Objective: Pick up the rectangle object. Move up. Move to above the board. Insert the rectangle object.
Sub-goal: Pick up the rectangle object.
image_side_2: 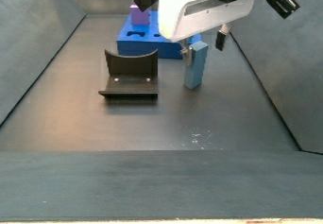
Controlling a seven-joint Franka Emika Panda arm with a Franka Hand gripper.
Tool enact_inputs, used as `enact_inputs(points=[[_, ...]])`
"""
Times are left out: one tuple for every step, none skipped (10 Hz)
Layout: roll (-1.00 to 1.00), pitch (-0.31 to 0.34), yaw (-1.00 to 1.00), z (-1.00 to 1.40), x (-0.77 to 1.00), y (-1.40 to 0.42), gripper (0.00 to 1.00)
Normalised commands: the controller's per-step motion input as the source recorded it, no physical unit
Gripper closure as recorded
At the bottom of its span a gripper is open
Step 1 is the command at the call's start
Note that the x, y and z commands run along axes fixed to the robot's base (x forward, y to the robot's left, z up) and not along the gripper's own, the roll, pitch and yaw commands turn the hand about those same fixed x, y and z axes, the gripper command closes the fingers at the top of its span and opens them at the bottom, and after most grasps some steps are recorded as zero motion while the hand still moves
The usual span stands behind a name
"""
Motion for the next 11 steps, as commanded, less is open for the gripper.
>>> enact_inputs(points=[[-0.39,0.000,0.91,-0.11,-0.08,0.00,0.00],[-0.03,0.000,0.04,0.00,-0.04,0.00,0.00],[0.00,0.000,0.00,-0.04,0.00,-0.01,0.00],[-0.04,-0.149,0.00,-0.25,0.00,-0.11,0.00],[-0.05,-0.263,-0.19,-0.44,0.01,-0.21,0.00],[0.00,-0.026,-0.11,-0.09,0.03,-0.04,0.00],[0.00,0.000,0.00,-0.02,0.00,0.00,0.00],[0.00,-0.123,0.00,-0.35,0.00,-0.01,0.00],[-0.09,-0.254,0.00,-0.60,0.00,0.00,0.00],[0.00,-0.011,0.00,0.00,0.00,0.00,0.00],[0.00,0.000,0.00,0.00,0.00,0.00,1.00]])
